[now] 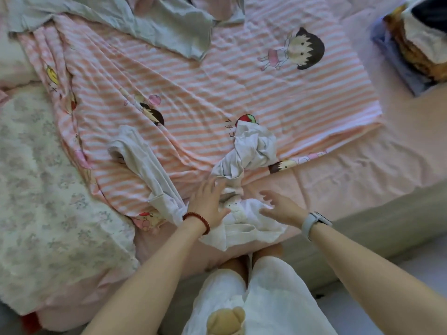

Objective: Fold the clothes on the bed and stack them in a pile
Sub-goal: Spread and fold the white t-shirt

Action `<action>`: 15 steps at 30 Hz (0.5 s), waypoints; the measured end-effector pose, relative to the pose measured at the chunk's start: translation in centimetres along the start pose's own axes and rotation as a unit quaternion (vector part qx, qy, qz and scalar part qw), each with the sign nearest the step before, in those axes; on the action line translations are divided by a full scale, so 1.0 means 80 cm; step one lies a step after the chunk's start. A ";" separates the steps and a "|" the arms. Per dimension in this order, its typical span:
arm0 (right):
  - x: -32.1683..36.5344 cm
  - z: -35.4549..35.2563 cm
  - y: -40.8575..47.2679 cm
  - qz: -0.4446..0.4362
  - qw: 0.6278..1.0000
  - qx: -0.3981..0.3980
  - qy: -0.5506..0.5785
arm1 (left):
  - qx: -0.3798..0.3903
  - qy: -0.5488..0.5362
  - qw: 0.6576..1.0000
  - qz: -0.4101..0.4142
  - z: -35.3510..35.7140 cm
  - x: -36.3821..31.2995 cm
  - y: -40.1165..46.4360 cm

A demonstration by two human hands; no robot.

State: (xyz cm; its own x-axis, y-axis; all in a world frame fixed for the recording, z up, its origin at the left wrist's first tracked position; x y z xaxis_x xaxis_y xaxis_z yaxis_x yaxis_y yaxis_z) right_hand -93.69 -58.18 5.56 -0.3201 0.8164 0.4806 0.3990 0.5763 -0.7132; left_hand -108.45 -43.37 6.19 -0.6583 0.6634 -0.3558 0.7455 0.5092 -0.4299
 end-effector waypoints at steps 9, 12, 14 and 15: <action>-0.012 0.097 -0.038 -0.142 0.984 -0.100 -0.035 | 0.094 -0.069 0.991 -0.059 0.046 0.021 0.000; -0.022 0.100 -0.039 -0.106 0.990 -0.089 0.005 | 0.075 -0.098 0.990 -0.065 0.041 0.023 -0.009; -0.019 0.089 -0.035 -0.091 0.990 -0.098 0.042 | 0.050 -0.113 0.990 -0.065 0.033 0.021 -0.018; -0.016 0.081 -0.033 -0.094 0.988 -0.107 0.053 | 0.036 -0.117 0.991 -0.056 0.027 0.017 -0.022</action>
State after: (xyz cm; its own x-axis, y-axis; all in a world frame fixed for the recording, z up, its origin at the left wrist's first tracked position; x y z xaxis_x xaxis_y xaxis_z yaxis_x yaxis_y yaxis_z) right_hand -99.89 -60.97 3.56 -0.3191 0.6869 0.6530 0.5173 0.7036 -0.4873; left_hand -110.90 -44.54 4.62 -0.7492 0.4546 -0.4817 0.6622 0.5263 -0.5333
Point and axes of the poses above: each hand's wrist, its own y-axis towards the middle knuckle, its own z-axis out of the palm, x = y × z, the point moved 3 cm from there along y, towards the middle knuckle, and after that the axes turned 10 degrees about -x, right-handed, at the moved point
